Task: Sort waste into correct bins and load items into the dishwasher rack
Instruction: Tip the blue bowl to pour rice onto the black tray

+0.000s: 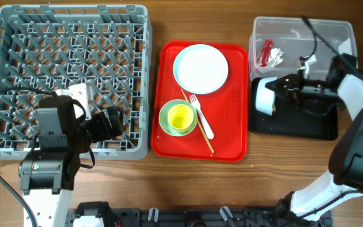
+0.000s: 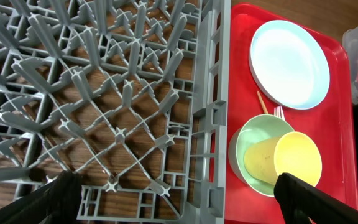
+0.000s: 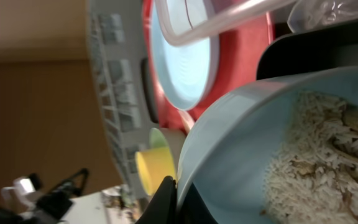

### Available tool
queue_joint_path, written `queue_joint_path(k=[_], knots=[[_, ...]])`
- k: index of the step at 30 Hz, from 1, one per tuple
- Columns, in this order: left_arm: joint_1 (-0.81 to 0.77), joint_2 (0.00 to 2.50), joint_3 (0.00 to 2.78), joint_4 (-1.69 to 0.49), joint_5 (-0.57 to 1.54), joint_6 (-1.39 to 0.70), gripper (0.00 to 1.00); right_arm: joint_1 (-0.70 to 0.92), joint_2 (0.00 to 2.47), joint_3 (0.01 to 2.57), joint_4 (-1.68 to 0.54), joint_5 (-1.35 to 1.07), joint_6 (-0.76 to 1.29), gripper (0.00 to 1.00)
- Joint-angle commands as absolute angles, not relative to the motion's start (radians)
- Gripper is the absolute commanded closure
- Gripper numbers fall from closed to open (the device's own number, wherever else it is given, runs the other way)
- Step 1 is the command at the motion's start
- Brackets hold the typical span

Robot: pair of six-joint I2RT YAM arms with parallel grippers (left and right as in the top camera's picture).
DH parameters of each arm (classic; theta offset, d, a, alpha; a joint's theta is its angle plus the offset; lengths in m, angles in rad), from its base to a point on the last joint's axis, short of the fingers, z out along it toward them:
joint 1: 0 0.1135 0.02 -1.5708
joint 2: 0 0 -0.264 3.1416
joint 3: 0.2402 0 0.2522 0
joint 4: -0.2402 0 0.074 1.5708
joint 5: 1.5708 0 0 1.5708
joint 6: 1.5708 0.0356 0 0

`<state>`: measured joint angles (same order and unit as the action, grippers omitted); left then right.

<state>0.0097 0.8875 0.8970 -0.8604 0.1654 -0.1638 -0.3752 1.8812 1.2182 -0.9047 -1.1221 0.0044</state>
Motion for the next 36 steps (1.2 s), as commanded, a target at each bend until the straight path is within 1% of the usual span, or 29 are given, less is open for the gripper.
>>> queue_joint_path(k=[1, 6, 12, 15, 18, 20, 22, 24, 25, 27, 28, 29, 30, 32, 33, 35, 36], knots=[[0.018, 0.891, 0.913, -0.857, 0.163, -0.172, 0.0, -0.436, 1.918, 1.235, -0.905, -1.345, -0.025, 0.96], [0.018, 0.891, 0.913, -0.857, 0.163, -0.172, 0.0, -0.513, 1.942, 1.235, -0.901, -1.513, 0.003, 0.96], [0.018, 0.891, 0.913, -0.857, 0.163, -0.172, 0.0, -0.566, 1.942, 1.235, -0.849, -1.597, 0.184, 0.96], [0.018, 0.891, 0.913, -0.857, 0.163, -0.172, 0.0, -0.581, 1.942, 1.235, -0.789, -1.622, 0.281, 0.96], [0.018, 0.891, 0.913, -0.857, 0.163, -0.172, 0.0, -0.582, 1.942, 1.235, -0.747, -1.62, 0.317, 0.96], [0.018, 0.891, 0.913, -0.857, 0.163, -0.172, 0.0, -0.581, 1.942, 1.235, -0.741, -1.555, 0.315, 0.96], [0.018, 0.891, 0.913, -0.857, 0.163, -0.172, 0.0, -0.579, 1.942, 1.235, -0.754, -1.331, 0.317, 0.96], [0.018, 0.891, 0.913, -0.857, 0.163, -0.172, 0.0, -0.572, 1.942, 1.235, -0.803, -1.152, 0.3, 0.96], [0.018, 0.891, 0.913, -0.857, 0.163, -0.172, 0.0, -0.567, 1.942, 1.235, -0.824, -1.167, 0.258, 0.96], [0.018, 0.891, 0.913, -0.857, 0.163, -0.172, 0.0, -0.563, 1.942, 1.235, -0.848, -1.315, 0.128, 0.96], [0.018, 0.891, 0.913, -0.856, 0.163, -0.172, 0.0, -0.562, 1.942, 1.235, -0.868, -1.43, 0.019, 0.96], [0.018, 0.891, 0.913, -0.854, 0.163, -0.172, 0.0, -0.562, 1.942, 1.235, -0.912, -1.567, -0.14, 0.96], [0.018, 0.891, 0.913, -0.853, 0.163, -0.172, 0.0, -0.562, 1.942, 1.235, -0.957, -1.621, -0.228, 0.95], [0.018, 0.891, 0.913, -0.853, 0.163, -0.172, 0.0, -0.562, 1.942, 1.235, -0.958, -1.592, -0.228, 0.96], [0.018, 0.891, 0.913, -0.854, 0.163, -0.172, 0.0, -0.562, 1.942, 1.235, -0.953, -1.527, -0.183, 0.96], [0.018, 0.891, 0.913, -0.853, 0.163, -0.172, 0.0, -0.562, 1.942, 1.235, -0.937, -1.33, 0.022, 0.96], [0.018, 0.891, 0.913, -0.853, 0.163, -0.172, 0.0, -0.562, 1.941, 1.235, -0.937, -1.383, -0.033, 0.96]])
